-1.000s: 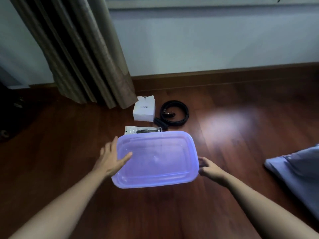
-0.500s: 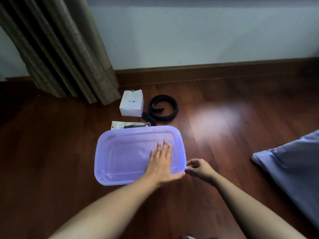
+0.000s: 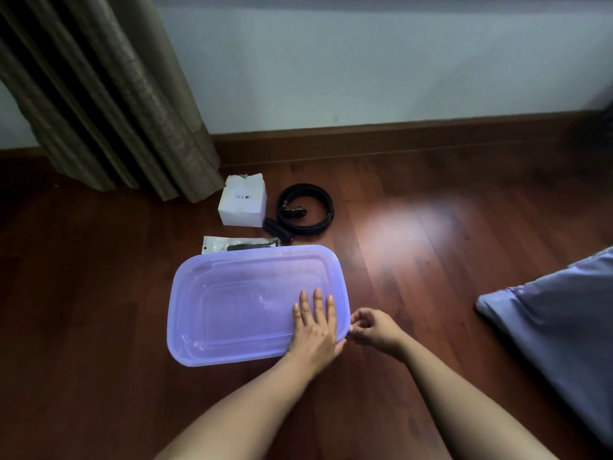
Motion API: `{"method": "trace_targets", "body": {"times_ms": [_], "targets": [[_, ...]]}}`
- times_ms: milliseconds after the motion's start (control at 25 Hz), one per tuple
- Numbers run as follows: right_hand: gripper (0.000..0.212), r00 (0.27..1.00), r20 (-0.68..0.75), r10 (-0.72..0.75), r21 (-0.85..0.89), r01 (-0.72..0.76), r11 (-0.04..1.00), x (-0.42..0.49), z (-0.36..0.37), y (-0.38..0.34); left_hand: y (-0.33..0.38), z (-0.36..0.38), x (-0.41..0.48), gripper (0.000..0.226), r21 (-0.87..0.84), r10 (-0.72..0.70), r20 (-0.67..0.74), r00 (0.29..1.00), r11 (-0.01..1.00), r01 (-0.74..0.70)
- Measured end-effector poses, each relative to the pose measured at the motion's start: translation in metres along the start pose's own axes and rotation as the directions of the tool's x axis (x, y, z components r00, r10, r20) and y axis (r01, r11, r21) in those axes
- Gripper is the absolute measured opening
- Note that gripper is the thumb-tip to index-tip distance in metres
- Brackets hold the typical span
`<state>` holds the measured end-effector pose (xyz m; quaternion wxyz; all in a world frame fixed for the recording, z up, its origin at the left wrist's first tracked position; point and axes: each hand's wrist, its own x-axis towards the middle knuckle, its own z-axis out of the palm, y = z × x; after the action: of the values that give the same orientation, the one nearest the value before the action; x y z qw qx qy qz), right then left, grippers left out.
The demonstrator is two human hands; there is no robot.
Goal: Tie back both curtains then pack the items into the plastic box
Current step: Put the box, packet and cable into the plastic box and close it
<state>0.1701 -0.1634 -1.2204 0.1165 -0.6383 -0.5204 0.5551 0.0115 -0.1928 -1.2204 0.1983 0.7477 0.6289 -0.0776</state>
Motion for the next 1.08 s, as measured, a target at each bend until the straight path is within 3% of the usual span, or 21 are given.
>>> {"method": "trace_targets", "body": {"times_ms": [200,440,640,720,800,840,960,1080], "targets": [[0.018,0.998,-0.025,-0.051,-0.125,0.048,0.991,0.004,-0.002,0.005,0.004,-0.007,0.003,0.083,0.109,0.027,-0.038,0.999,0.994,-0.022],[0.016,0.999,-0.031,0.020,-0.012,-0.021,1.000,0.006,-0.002,0.004,0.000,-0.024,0.002,0.087,0.116,0.046,-0.052,0.998,0.992,-0.040],[0.016,0.993,-0.024,0.115,0.107,-0.112,0.988,0.008,0.001,0.003,-0.014,-0.074,-0.011,0.078,0.075,0.096,-0.071,0.993,0.993,-0.091],[0.011,0.986,-0.035,0.165,0.206,-0.155,0.966,0.010,0.002,-0.004,-0.032,-0.107,-0.023,0.075,0.055,0.100,-0.157,0.983,0.994,-0.092],[0.031,0.990,-0.090,0.111,0.244,-0.086,0.966,0.016,0.006,-0.016,-0.062,-0.136,-0.029,0.072,-0.040,0.079,-0.343,0.936,0.994,-0.098],[0.037,0.989,-0.134,0.063,0.197,-0.036,0.980,0.017,0.009,-0.023,-0.082,-0.147,-0.032,0.074,-0.077,0.044,-0.410,0.911,0.994,-0.083],[0.044,0.976,-0.212,-0.051,-0.124,0.025,0.992,0.019,0.017,-0.035,-0.151,-0.161,-0.048,0.086,-0.221,-0.125,-0.408,0.904,0.975,0.035],[0.047,0.973,-0.218,-0.082,-0.280,0.018,0.960,0.024,0.021,-0.034,-0.212,-0.146,-0.064,0.074,-0.257,-0.252,-0.369,0.894,0.953,0.163]]}}
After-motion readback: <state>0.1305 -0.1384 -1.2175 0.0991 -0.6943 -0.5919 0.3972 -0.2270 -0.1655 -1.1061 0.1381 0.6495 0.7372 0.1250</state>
